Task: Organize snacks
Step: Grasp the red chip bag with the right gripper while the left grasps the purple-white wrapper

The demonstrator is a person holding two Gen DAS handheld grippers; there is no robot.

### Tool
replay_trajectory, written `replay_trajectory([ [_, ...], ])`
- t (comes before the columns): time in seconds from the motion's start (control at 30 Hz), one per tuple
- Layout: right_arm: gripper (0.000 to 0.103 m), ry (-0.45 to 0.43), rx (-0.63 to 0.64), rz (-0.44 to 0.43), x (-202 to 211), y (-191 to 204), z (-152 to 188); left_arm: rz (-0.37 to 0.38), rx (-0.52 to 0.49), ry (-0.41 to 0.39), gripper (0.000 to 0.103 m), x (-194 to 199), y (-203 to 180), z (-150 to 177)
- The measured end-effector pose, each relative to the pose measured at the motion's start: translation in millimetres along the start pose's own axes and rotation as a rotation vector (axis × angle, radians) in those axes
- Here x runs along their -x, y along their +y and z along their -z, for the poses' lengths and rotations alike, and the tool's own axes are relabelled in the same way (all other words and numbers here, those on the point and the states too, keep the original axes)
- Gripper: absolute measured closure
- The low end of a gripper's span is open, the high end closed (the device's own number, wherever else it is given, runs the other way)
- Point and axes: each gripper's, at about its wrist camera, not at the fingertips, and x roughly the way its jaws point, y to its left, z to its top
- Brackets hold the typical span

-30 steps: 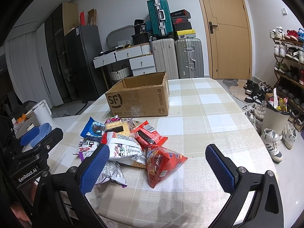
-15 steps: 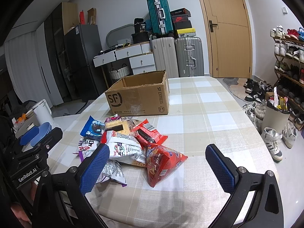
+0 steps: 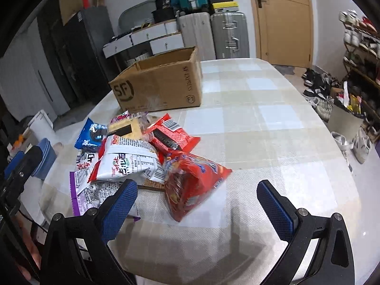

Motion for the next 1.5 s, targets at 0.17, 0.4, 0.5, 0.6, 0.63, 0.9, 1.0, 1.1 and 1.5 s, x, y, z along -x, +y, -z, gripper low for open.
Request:
replay_trajectory([
  [0.17, 0.009, 0.056, 0.057, 0.045, -25.6, 11.2, -3.8, 0.024, 0.016, 0.074, 0.001, -17.6, 2.4, 5.8],
  [0.4, 0.057, 0.155, 0.058, 0.066, -59.8, -0.2, -3.6, 0.11, 0.134, 0.199, 0.001, -45.8, 17.4, 12.8],
  [0.5, 0.072, 0.164, 0.048, 0.042, -61.1, -7.1, -4.2, 0.17, 0.185, 0.246, 0.001, -54.7, 20.6, 17.3],
  [0.6, 0.077, 0.17, 0.048, 0.022, -62.8, -10.9, -5.8, 0.205, 0.182, 0.26, 0.001, -57.8, 12.9, 20.3],
  [0.63, 0.077, 0.174, 0.053, 0.015, -63.2, -11.5, -6.7, 0.22, 0.175, 0.262, 0.001, -58.2, 8.4, 20.6],
  [0.9, 0.077, 0.133, 0.025, -0.009, -44.0, -16.6, -11.4, 0.286, 0.176, 0.292, 0.001, -66.6, -19.6, 24.3],
  [1.0, 0.077, 0.126, 0.011, -0.022, -36.6, -18.1, -9.8, 0.271, 0.172, 0.324, 0.007, -74.3, -31.8, 28.7],
  [1.1, 0.077, 0.113, 0.002, -0.032, -29.9, -18.7, -8.7, 0.247, 0.133, 0.353, 0.021, -81.7, -44.0, 33.2],
  [1.5, 0.077, 0.101, -0.02, -0.067, -22.3, -18.5, -8.6, 0.284, 0.111, 0.363, 0.052, -90.6, -44.8, 37.4],
])
